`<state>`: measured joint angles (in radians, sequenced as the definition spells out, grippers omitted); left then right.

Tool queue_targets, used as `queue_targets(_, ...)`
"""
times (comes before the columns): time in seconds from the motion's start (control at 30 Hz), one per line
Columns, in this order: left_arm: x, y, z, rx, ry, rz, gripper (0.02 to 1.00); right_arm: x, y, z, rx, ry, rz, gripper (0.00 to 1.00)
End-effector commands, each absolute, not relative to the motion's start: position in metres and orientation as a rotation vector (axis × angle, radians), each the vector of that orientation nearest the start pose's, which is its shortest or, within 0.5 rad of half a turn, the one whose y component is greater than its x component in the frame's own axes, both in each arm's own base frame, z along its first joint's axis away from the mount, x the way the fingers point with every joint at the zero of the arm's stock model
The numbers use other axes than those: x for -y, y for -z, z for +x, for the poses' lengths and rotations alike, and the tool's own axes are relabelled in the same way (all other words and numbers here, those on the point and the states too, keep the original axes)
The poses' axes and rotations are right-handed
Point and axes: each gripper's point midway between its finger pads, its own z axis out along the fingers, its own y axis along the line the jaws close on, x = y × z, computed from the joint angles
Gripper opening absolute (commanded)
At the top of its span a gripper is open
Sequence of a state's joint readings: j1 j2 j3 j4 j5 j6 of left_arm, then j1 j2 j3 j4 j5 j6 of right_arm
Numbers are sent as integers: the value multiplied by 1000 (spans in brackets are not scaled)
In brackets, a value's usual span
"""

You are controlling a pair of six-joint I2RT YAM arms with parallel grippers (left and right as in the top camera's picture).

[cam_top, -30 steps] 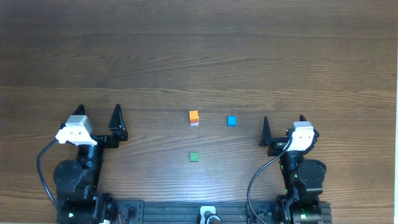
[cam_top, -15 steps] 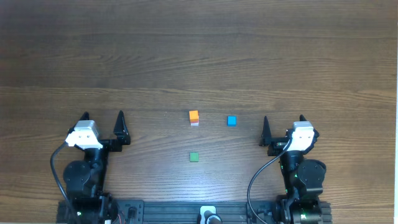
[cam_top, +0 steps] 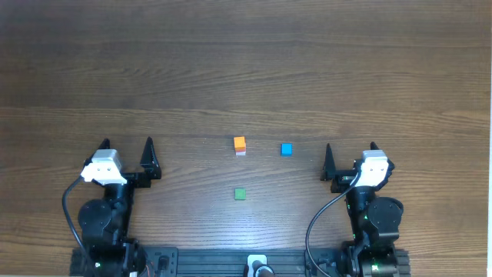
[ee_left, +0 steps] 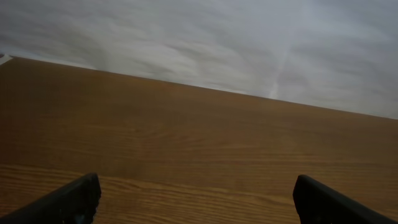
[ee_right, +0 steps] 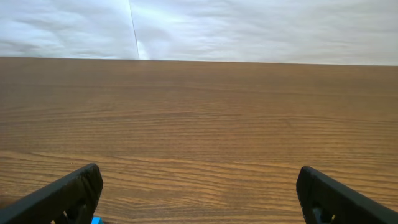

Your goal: Stack Cubes

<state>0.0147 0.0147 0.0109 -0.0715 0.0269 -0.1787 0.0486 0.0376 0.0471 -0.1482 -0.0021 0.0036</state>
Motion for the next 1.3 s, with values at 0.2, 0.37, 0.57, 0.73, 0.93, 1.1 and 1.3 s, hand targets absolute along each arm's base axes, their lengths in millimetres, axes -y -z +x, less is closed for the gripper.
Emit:
queue_targets(0.2,3,-156,246,-1645,144,-119,998,-15,-150,244,-1707,-50,-51,991)
queue_targets(0.37,3,-156,246,-1644,144,-119,996,-15,-150,244,-1707,-50,-51,991)
queue_targets(0.57,3,-156,246,-1645,144,-119,1000,-14,-157,245,-1679,-47,-48,993)
queue_targets(0.73,3,-156,246,-1645,144,-119,1000,-20,-166,245,-1641,-136,-11,993)
queue_targets(0.93,3,-156,246,-1644,144,-119,998,-49,-193,239,-1620,-287,-134,993)
queue_targets(1.1,3,-156,246,-1645,144,-119,1000,-66,-217,236,-1742,-403,-177,991)
queue_targets(1.3,3,-156,246,-1644,144,-119,1000,-78,-223,234,-2035,-503,-177,991)
